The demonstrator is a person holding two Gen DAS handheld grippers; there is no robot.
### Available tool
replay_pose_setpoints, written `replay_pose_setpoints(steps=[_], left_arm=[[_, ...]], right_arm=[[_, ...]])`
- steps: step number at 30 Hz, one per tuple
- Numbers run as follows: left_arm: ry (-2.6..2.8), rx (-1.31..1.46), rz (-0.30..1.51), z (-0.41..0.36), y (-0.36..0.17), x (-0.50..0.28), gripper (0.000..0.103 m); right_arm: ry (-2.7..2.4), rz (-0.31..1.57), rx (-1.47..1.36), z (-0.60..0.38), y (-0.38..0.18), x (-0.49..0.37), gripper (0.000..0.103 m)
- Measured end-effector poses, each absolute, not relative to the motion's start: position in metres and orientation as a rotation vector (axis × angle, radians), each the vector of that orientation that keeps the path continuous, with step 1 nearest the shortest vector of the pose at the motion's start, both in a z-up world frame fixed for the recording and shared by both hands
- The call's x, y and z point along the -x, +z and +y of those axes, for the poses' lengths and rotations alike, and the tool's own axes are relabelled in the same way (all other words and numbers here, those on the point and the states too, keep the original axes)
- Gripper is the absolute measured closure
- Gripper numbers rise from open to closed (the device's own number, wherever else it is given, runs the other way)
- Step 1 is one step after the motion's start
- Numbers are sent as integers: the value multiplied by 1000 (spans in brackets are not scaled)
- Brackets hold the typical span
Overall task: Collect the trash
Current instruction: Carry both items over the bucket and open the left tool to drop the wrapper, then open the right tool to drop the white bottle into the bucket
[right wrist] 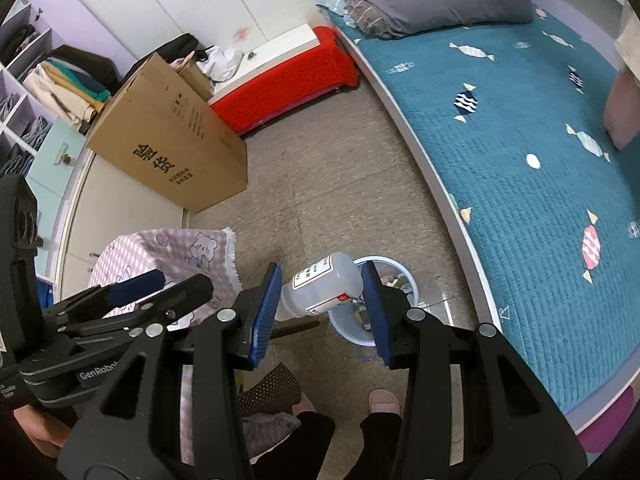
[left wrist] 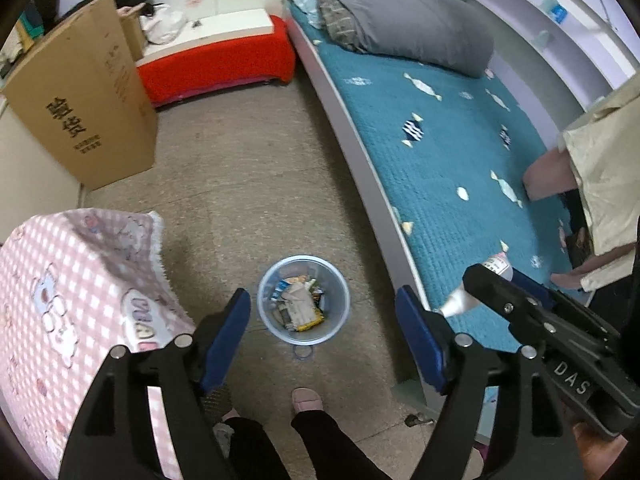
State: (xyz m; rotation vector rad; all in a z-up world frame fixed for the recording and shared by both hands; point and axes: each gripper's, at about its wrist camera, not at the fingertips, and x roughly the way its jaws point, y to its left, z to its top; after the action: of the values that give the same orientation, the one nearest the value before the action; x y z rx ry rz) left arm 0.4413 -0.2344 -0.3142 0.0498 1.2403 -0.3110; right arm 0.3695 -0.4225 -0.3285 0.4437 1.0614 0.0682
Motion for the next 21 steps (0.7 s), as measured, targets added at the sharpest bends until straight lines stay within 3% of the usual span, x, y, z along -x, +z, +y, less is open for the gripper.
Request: replay_pose_setpoints(steps=[21], left_arm=[[-28,31,1196,-141,-296,-416,23]], right_arm=[[203,1112,-342,-363,-341,-395,62]])
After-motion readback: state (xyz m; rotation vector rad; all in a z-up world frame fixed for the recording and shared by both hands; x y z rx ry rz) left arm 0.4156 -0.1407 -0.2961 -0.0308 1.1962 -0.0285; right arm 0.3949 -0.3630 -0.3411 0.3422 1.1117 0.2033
